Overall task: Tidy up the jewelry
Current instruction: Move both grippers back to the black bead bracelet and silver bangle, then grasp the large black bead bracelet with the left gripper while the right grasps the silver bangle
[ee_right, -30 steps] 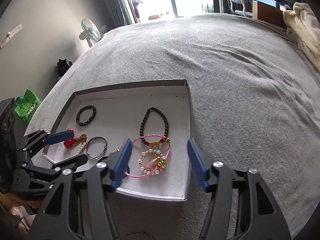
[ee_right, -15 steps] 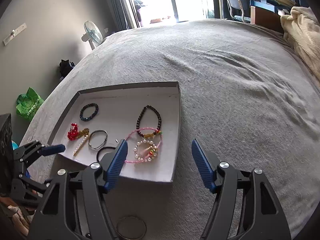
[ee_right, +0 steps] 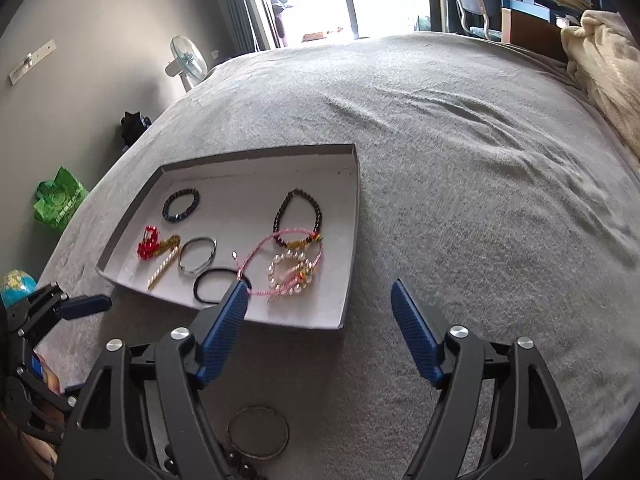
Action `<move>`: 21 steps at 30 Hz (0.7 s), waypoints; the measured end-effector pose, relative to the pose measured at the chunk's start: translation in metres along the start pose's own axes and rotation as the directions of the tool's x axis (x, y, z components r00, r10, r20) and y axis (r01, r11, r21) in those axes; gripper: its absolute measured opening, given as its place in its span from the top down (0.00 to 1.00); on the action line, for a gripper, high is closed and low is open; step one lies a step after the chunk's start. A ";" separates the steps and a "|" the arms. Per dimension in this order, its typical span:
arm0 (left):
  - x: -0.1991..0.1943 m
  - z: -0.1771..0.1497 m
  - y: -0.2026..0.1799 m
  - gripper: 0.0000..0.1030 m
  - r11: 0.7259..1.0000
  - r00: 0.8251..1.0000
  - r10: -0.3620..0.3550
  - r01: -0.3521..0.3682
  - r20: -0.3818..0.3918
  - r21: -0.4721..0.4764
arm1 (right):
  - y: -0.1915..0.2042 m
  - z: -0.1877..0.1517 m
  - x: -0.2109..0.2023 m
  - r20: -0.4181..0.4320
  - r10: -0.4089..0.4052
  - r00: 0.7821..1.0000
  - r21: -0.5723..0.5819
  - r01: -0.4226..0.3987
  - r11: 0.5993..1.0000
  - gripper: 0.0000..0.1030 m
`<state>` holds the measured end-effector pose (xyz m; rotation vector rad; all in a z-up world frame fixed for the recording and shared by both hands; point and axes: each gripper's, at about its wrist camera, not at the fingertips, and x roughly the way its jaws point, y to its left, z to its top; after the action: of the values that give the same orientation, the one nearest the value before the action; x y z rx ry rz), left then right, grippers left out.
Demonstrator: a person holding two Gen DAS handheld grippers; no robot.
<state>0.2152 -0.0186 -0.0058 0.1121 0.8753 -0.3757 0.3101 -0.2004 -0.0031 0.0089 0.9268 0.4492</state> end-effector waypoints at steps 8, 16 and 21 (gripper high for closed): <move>0.001 -0.015 -0.026 0.23 0.999 0.999 -0.045 0.045 -0.028 0.011 | 0.001 -0.025 -0.002 -0.052 0.012 0.999 -0.040 -0.014 0.999 0.26; 0.016 -0.031 -0.057 0.38 0.987 0.987 -0.120 0.129 -0.104 0.093 | -0.006 -0.040 -0.007 -0.077 0.016 0.997 -0.038 -0.019 0.999 0.26; 0.029 -0.038 -0.064 0.56 0.981 0.978 -0.140 0.158 -0.156 0.114 | -0.006 -0.046 -0.009 -0.089 0.031 0.996 -0.044 -0.035 0.998 0.26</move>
<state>0.1812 -0.0767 -0.0489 0.1932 1.0087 -0.5692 0.2716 -0.2173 -0.0255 -0.0374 1.0037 0.5050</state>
